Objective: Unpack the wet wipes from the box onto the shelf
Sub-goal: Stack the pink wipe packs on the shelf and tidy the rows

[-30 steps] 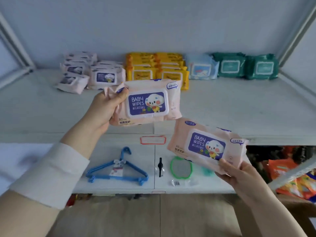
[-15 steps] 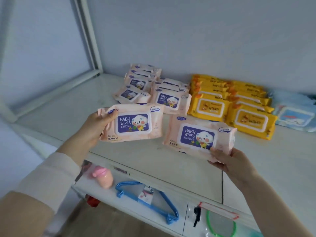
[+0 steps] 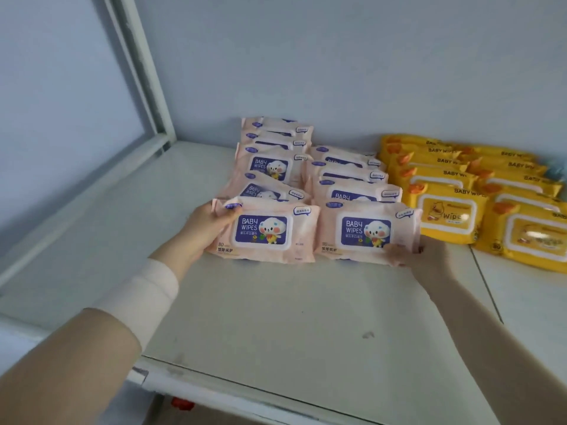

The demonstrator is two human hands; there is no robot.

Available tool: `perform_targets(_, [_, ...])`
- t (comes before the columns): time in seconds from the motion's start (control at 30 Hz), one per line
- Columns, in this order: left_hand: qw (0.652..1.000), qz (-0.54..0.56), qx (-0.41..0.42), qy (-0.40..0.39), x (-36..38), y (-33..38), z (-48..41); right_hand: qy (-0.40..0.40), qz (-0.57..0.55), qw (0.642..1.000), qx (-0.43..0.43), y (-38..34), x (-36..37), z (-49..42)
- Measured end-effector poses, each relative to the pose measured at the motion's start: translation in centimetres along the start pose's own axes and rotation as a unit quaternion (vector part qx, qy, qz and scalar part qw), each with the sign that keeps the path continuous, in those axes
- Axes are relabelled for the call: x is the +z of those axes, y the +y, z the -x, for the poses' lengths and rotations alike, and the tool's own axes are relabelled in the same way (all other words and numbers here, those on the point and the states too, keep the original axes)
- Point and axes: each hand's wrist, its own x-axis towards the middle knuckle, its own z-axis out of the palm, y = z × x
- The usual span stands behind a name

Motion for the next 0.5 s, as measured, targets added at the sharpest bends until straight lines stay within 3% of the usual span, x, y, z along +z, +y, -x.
perform_targets(0.23, [0.999, -0.039, 0.019, -0.018, 0.6, 0.5, -2.3, 0.118, 0.167, 0.978, 0.031, -1.8, 0.6, 1.5])
perform_targets(0.5, [0.996, -0.088, 0.014, -0.005, 0.5, 0.5, -2.3, 0.094, 0.321, 0.942, -0.032, -3.9, 0.3, 2.3])
